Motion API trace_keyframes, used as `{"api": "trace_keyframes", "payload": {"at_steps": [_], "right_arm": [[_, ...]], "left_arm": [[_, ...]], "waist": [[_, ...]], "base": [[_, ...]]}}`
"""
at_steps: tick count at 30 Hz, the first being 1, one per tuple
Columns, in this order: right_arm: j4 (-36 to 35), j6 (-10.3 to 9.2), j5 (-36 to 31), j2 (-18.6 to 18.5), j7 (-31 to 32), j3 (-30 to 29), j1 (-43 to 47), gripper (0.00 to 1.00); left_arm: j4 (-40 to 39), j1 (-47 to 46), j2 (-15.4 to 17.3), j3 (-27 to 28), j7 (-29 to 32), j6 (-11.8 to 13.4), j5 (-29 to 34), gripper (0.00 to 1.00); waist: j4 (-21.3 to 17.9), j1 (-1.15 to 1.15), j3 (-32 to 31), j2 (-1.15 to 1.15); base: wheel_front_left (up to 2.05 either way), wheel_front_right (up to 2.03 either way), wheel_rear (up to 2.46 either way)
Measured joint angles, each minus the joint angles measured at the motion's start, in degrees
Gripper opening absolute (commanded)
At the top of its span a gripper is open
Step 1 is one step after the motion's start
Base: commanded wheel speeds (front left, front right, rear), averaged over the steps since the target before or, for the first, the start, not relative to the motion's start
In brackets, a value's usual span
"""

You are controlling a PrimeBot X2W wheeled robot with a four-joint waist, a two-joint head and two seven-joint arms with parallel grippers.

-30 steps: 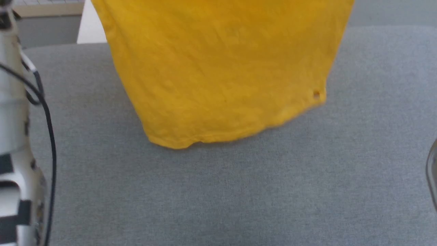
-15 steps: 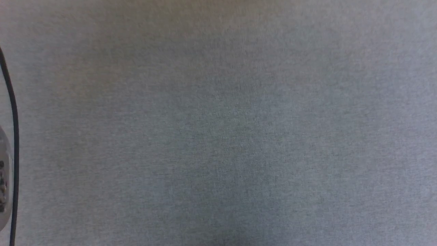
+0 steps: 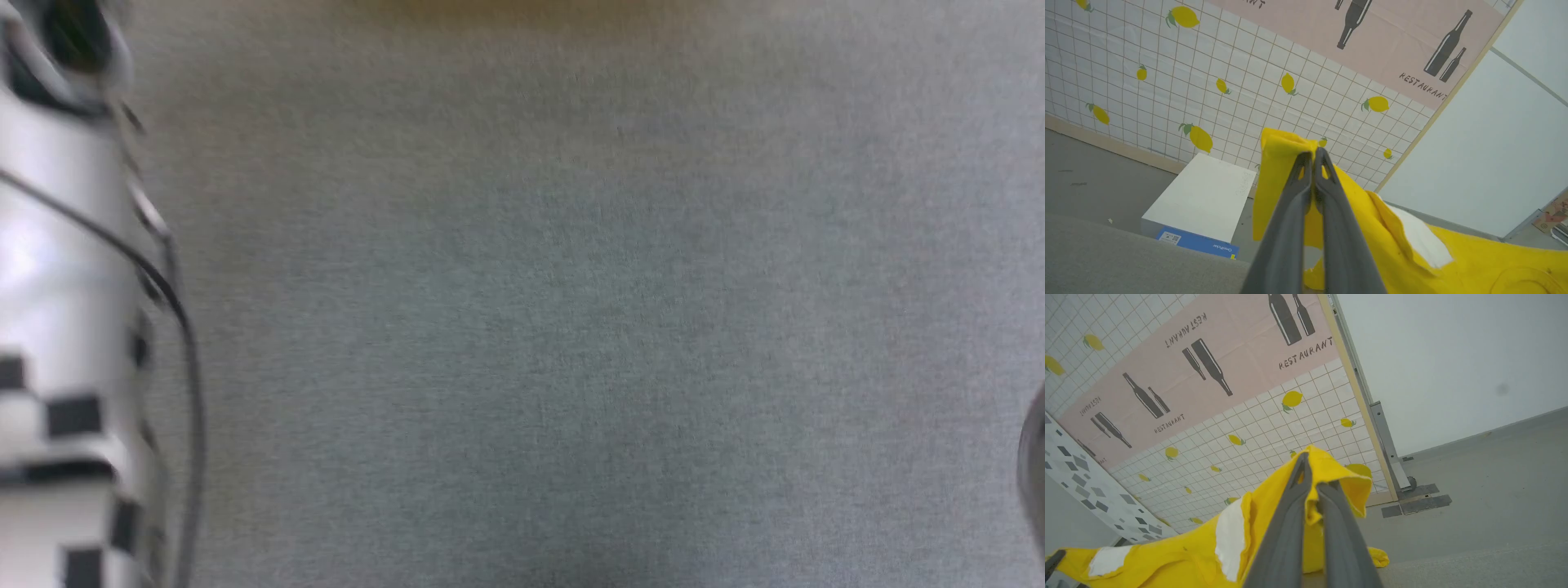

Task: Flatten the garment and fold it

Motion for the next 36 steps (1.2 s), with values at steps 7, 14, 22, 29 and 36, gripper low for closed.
{"api": "trace_keyframes", "payload": {"at_steps": [7,14,22,29,36], "right_arm": [[-9.8,0.0,5.5,-2.2,-3.5,1.1,26.4,0.0],[-18.7,0.0,6.7,-0.5,0.5,-0.5,51.6,0.0],[-27.5,0.0,1.6,-0.4,10.8,-5.5,66.5,0.0],[-35.1,0.01,-3.7,-0.2,21.8,-10.0,70.1,0.0],[-37.0,0.01,-14.3,-4.0,36.2,-4.4,71.0,0.0]], "left_arm": [[-7.0,22.6,-4.6,1.1,-2.4,-2.2,-4.8,0.0],[-15.5,45.3,-7.5,1.6,-1.0,0.6,-7.6,0.0],[-25.6,63.6,-8.6,4.5,3.4,6.2,-10.9,0.0],[-34.0,72.5,-5.5,2.2,11.8,11.7,-8.7,0.0],[-34.1,74.2,1.1,-7.6,22.9,15.7,1.1,0.0]], "waist": [[1.9,-0.02,-7.4,0.0],[3.6,-0.02,-14.8,0.0],[4.3,-0.02,-20.4,0.0],[3.4,-0.02,-21.3,0.0],[3.8,-0.02,-20.7,0.0]], "base": [[0.0,0.0,0.0],[0.0,0.0,0.0],[0.0,0.0,0.0],[0.0,0.0,0.0],[0.0,0.0,0.0]]}}
